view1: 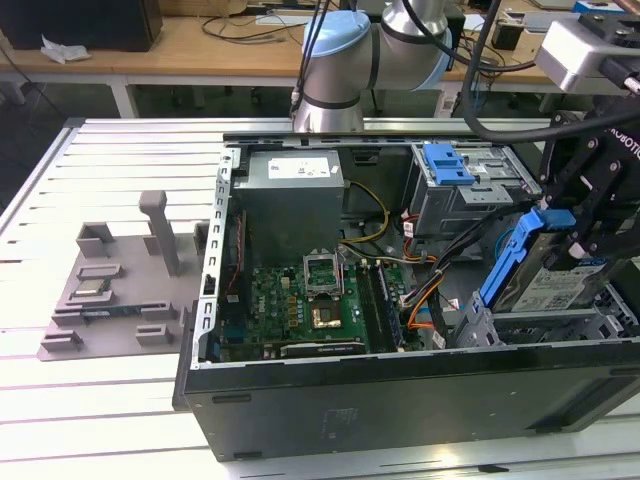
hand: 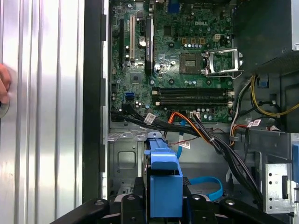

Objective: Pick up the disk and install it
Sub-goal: 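Insert the disk into the insertion slot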

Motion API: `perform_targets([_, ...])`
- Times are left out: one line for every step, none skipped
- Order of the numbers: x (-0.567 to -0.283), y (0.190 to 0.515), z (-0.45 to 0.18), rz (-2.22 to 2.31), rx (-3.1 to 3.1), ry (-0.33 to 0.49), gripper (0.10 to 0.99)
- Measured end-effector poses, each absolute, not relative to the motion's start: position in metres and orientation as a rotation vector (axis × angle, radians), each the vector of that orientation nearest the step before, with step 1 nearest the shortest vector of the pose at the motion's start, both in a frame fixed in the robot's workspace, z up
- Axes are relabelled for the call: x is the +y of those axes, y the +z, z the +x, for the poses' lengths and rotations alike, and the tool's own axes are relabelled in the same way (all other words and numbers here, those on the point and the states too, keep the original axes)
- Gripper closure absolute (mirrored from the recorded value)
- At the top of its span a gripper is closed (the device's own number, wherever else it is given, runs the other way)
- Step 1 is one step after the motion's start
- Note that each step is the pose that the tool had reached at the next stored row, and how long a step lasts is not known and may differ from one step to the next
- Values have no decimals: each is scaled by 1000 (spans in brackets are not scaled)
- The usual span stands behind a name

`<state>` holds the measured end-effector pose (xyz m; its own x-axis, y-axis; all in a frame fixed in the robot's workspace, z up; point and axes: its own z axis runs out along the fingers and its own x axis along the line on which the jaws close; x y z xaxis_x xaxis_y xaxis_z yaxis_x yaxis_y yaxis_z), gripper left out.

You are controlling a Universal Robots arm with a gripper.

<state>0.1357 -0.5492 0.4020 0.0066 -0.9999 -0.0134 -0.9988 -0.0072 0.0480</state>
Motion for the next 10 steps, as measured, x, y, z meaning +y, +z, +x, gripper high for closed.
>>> perform_targets([-549, 402, 136, 2211, -2196, -68, 718])
perform_targets([-549, 402, 136, 2211, -2196, -68, 718])
perform_targets([-549, 402, 136, 2211, -2196, -68, 718])
perform_targets([-549, 402, 136, 2211, -2196, -68, 718])
perform_targets([-549, 402, 136, 2211, -2196, -67, 706])
perform_targets([-549, 402, 136, 2211, -2196, -68, 643])
perform_targets([-549, 402, 136, 2211, -2196, -68, 643])
perform_targets([-549, 402, 136, 2211, -2196, -68, 643])
perform_targets([-549, 402, 136, 2211, -2196, -68, 643])
perform_targets([-549, 402, 136, 2211, -2196, -68, 643])
